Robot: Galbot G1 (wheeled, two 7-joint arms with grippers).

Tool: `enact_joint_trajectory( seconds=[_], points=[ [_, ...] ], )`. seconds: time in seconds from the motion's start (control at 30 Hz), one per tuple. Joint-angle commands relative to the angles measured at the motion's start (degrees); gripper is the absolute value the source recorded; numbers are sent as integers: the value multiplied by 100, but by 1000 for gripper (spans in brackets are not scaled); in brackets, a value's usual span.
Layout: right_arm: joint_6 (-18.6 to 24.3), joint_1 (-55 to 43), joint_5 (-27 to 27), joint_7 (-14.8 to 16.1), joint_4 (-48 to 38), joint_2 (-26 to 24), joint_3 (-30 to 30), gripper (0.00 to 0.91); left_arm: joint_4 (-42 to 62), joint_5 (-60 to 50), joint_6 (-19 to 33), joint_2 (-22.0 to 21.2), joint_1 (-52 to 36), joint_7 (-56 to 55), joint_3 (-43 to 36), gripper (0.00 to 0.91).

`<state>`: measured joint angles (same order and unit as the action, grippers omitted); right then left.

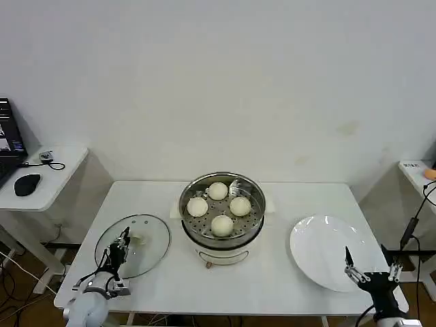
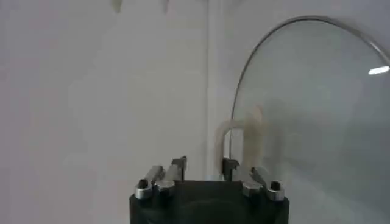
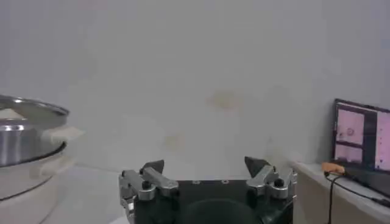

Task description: Take steamed baozi put them in steamer then cover it.

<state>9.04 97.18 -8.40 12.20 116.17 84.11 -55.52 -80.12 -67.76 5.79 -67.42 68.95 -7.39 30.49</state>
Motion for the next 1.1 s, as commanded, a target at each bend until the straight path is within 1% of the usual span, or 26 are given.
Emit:
enact_joint_trajectory(
  seconds=[0.03, 0.27, 0.43, 0.57, 0.73, 0.87, 1.1],
  points=[
    [4, 7, 11, 5, 9, 7, 13, 907, 69, -26, 87, -42, 1, -166, 60, 0],
    [3, 20, 24, 13, 35, 4, 36, 907, -313, -70, 25, -134, 237, -562, 262, 0],
    [3, 13, 44, 15, 40, -4, 77, 907, -873, -152, -160, -211, 537, -839, 502, 0],
    [10, 13, 71, 22, 41, -2, 111, 907, -1399, -156, -291, -204, 693, -818, 614, 0],
    [22, 18, 87, 30, 29, -17, 126, 907, -2121, -32, -512, -51, 820, -479, 634, 0],
    [32, 26, 101, 40, 10, -44, 115, 907, -2677, 81, -814, 165, 853, -77, 609, 0],
    [25, 24, 144, 74, -28, -87, 143, 907, -3274, -11, -1399, 547, 551, 642, 402, 0]
  ],
)
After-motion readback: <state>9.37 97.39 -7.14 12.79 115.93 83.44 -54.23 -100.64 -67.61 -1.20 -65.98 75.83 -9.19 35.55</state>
